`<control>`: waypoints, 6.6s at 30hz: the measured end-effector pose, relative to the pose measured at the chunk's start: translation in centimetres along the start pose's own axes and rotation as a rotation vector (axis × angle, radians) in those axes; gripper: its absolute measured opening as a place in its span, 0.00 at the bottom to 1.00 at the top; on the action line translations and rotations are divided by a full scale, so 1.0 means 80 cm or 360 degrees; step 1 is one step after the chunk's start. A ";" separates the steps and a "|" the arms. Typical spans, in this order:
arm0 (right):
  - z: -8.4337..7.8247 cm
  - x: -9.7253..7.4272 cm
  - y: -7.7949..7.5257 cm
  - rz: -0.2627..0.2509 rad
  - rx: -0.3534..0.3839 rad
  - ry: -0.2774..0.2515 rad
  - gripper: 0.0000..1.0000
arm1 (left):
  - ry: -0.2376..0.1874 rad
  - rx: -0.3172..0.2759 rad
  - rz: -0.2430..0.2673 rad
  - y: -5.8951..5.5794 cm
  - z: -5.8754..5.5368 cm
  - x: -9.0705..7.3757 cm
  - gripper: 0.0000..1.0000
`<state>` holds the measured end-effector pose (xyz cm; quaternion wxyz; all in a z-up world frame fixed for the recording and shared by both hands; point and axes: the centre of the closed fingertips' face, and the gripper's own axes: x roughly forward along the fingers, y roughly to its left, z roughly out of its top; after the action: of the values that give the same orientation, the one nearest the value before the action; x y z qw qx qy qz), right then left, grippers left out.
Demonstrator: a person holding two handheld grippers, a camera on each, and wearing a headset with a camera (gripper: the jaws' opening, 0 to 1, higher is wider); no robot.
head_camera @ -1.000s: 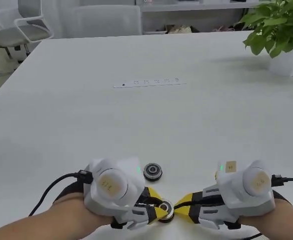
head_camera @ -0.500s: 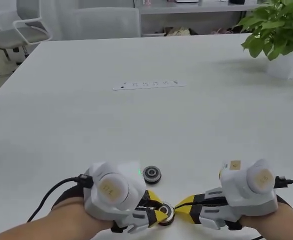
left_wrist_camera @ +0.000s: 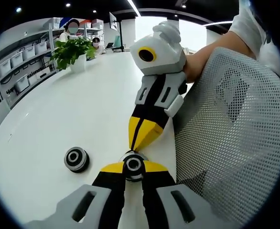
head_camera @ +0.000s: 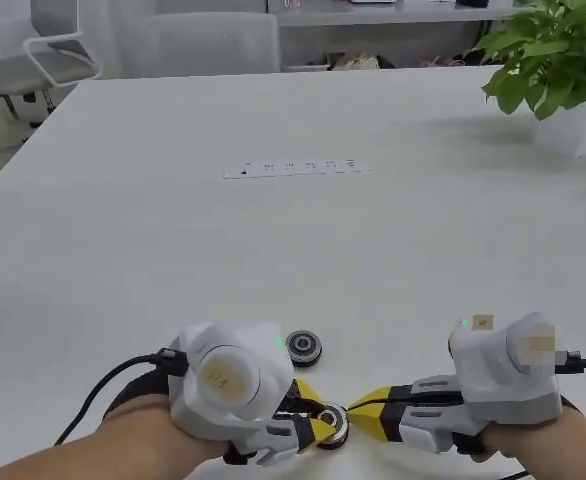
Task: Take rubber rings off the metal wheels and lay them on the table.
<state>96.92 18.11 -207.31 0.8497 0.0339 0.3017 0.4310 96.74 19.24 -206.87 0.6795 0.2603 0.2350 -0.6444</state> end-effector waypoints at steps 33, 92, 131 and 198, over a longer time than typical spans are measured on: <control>0.007 0.004 0.017 0.0097 0.0029 -0.0060 0.00 | 0.0013 -0.0008 0.0005 0.000 0.000 0.001 0.08; 0.032 -0.006 0.018 0.0122 0.0015 -0.0187 0.00 | -0.0133 0.0016 0.0027 0.003 0.031 -0.055 0.27; 0.073 0.018 0.005 0.0172 -0.0136 -0.0079 0.00 | -0.0174 -0.0153 0.0278 0.037 0.000 -0.143 0.72; 0.053 0.010 0.008 0.0115 -0.0271 0.0020 0.13 | -0.0159 -0.0191 0.0163 0.030 0.008 -0.124 0.69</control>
<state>99.10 19.95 -204.03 0.8315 -0.0303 0.2679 0.4857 98.56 26.38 -199.77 0.7367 0.1983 0.2253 -0.6059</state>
